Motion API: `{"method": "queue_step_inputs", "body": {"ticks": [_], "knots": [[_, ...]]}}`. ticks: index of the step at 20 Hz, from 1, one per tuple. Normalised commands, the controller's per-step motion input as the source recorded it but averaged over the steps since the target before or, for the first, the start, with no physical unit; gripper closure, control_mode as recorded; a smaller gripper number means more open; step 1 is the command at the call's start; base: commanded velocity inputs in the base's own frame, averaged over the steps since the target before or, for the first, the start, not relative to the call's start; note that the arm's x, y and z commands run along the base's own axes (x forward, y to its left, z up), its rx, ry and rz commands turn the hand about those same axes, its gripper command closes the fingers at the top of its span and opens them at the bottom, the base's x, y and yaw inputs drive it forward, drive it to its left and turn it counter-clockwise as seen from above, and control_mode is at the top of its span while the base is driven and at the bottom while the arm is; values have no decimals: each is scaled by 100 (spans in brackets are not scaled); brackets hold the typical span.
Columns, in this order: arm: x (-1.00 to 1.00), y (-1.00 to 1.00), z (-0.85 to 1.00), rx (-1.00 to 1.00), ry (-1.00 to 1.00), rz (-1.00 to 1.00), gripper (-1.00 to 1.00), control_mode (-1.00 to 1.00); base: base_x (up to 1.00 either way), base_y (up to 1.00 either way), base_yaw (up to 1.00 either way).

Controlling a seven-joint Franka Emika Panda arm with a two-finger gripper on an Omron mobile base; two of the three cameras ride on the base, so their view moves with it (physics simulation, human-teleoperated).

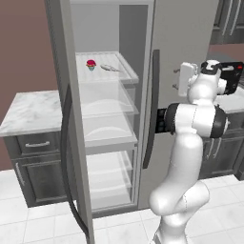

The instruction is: Pick up the frozen fish from the freezer, place it on any shelf in the fridge, and close the fridge and freezer doors when done.

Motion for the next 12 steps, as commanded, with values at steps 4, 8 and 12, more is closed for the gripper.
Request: {"method": "queue_step_inputs", "body": {"ticks": [4, 8, 12], "knots": [[-100, 21, 0, 0, -30, -3, -100, -100, 0, 0, 0], [-100, 66, 0, -8, -30, -4, -100, -100, 0, 0, 0], [-100, 68, 4, -13, -24, -5, -100, -100, 0, 0, 0]]}}
